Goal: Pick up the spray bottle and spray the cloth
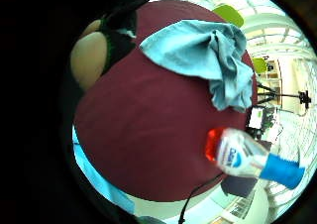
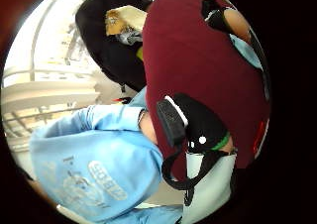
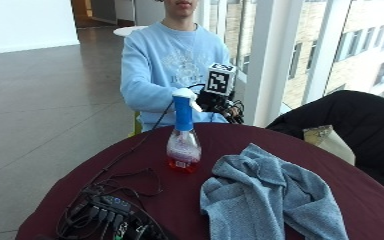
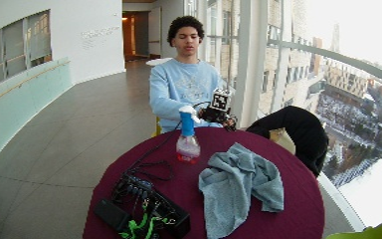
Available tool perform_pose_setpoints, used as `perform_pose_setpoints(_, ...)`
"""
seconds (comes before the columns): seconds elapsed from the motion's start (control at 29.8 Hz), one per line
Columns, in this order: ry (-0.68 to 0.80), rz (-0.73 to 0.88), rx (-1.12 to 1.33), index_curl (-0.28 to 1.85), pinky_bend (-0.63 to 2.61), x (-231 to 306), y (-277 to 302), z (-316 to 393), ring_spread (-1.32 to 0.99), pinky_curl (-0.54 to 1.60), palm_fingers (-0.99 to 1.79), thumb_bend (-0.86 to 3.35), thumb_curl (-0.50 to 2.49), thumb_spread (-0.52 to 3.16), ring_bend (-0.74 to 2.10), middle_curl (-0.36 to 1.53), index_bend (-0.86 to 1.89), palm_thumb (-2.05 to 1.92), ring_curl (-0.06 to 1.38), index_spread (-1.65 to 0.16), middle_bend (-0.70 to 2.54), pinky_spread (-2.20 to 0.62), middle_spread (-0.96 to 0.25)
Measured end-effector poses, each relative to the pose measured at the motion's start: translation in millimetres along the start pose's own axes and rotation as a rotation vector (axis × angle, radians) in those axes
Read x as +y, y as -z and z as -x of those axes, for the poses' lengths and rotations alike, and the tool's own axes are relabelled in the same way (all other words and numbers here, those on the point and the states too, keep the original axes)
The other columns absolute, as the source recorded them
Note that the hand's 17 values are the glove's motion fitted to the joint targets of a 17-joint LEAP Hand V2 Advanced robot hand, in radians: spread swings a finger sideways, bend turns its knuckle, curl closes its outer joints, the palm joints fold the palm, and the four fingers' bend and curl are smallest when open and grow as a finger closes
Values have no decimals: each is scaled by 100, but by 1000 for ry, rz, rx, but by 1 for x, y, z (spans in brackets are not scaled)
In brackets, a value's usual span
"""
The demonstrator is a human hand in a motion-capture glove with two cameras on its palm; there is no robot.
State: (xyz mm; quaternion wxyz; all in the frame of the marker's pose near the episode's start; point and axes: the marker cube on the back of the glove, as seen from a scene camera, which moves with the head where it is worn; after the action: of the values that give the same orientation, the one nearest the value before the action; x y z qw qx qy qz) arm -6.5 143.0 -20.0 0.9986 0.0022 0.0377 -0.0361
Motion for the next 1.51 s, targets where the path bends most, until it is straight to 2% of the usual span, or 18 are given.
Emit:
perform_pose_setpoints(0.2,-24,-63,-24,35,20,57,4,-8,-1,30,68,-3,23,116,18,38,15,54,26,-34,22,21,-6)
perform_pose_setpoints(0.44,-165,-117,-87,34,20,126,3,-47,-1,32,68,-3,23,113,19,38,15,52,26,-34,21,20,-6)
perform_pose_setpoints(0.84,-435,-242,-232,33,19,205,-11,-128,-2,33,69,-2,25,110,20,39,14,52,28,-34,20,20,-6)
perform_pose_setpoints(1.07,-579,-362,-435,30,24,220,-10,-168,-2,35,64,-2,25,110,25,38,9,53,31,-35,17,20,-5)
perform_pose_setpoints(1.31,-575,-468,-869,25,30,198,-13,-204,-1,37,59,-2,26,109,30,39,6,53,32,-36,21,20,-4)
perform_pose_setpoints(1.51,-577,-491,-974,23,33,173,-13,-229,0,37,58,-2,26,108,32,39,8,54,33,-37,22,20,-4)
